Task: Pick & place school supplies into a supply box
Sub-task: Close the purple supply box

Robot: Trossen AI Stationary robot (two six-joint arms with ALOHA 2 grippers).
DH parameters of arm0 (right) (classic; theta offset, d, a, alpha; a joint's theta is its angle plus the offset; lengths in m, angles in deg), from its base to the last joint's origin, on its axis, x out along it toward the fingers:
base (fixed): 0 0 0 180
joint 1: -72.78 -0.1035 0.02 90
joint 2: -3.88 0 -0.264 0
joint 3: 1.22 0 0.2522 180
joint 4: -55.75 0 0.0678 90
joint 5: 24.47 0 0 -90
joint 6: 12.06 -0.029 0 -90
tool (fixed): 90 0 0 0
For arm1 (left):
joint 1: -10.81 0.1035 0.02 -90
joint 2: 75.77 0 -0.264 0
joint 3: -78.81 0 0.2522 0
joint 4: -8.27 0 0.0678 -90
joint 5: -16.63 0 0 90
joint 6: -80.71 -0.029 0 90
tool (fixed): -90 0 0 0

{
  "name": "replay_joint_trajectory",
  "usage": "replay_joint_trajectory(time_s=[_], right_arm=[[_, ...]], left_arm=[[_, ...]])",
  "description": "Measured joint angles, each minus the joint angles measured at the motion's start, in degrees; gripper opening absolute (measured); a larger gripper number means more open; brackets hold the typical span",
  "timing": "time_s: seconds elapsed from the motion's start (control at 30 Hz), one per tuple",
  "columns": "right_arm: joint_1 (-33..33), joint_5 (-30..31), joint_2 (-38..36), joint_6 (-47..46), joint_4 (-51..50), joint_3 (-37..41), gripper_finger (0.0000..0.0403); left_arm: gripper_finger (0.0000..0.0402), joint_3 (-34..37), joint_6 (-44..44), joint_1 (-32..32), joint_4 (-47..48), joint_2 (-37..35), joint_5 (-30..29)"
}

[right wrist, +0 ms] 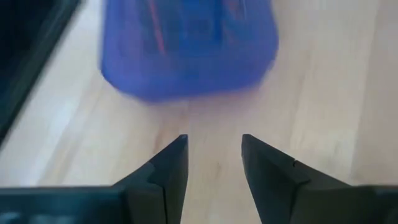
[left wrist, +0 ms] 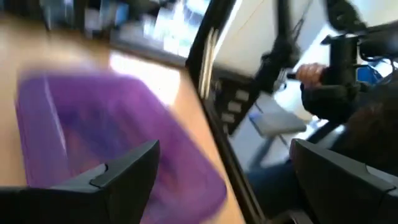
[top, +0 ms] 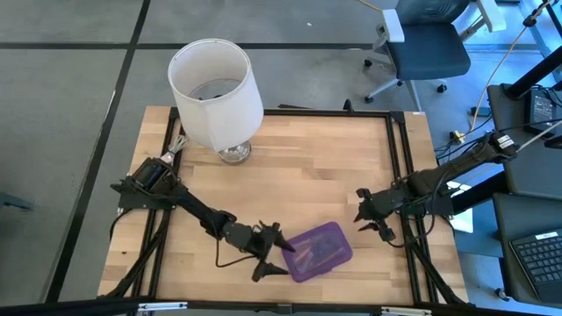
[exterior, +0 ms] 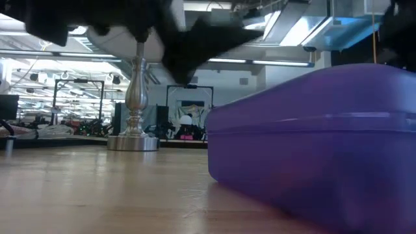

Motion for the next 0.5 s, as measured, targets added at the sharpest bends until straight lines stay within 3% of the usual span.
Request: replay_joint_trajectory(time_s=[0.1, 0.23, 0.33, 0.5], right_arm=[[0.02, -0.10, 0.01, -2.72, 0.95, 3.82, 0.0154], [0.02, -3.45, 0.11, -2.35, 11.79, 8.88, 0.0154], [0.02, -7.26, 0.31, -0.93, 19.04, 11.22, 0.0154], [0.02, -7.50, 0.38, -0.86, 22.83, 13.16, 0.0154]], left_arm=[[0.0351, -0.01, 11.14, -0.92, 7.39, 0.10, -0.11], [0.0351, -0.30, 22.64, -2.02, 15.17, -0.15, -1.86], [0.0351, 0.04, 23.31, -2.12, 18.44, 0.08, -4.67], [0.0351, -0.04, 22.90, -0.49, 19.10, 0.09, -5.25]])
